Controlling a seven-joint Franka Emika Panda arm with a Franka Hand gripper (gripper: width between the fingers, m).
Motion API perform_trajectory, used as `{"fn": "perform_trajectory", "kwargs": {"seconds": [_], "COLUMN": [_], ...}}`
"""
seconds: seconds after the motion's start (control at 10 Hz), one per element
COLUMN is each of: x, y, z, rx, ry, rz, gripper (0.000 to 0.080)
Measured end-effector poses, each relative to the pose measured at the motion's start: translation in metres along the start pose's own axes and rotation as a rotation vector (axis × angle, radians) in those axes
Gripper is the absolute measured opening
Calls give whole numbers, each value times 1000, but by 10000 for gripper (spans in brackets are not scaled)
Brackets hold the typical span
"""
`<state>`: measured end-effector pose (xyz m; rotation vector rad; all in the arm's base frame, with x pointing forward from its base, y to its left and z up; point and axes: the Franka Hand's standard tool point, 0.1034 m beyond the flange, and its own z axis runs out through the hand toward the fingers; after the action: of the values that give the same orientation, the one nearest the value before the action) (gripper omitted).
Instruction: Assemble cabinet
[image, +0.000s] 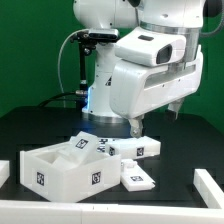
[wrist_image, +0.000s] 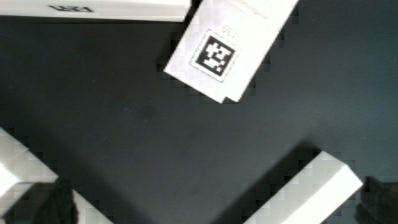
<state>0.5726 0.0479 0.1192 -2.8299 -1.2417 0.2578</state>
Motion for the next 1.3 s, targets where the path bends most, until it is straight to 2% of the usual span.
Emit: {"fn": "perform_trajectory", "kwargs": {"seconds": [0.4, 0.6, 0.7, 0.8, 0.9, 1.1, 1.2, 1.3], "x": [0, -5, -3, -4, -6, -6, -3, -11], "y": [-1, -13, -19, -24, -23, -23, -25, -33], "z": [2, 17, 20, 22, 23, 24, 29, 39], "rx": [-5, -66, -98, -112, -101, -109, -223, -260], "ry": [5, 64, 90, 105, 97, 101, 129, 115], "rz": [-28, -275, -321, -324, -318, -329, -514, -617], "gripper": [796, 796, 796, 796, 796, 796, 796, 796]}}
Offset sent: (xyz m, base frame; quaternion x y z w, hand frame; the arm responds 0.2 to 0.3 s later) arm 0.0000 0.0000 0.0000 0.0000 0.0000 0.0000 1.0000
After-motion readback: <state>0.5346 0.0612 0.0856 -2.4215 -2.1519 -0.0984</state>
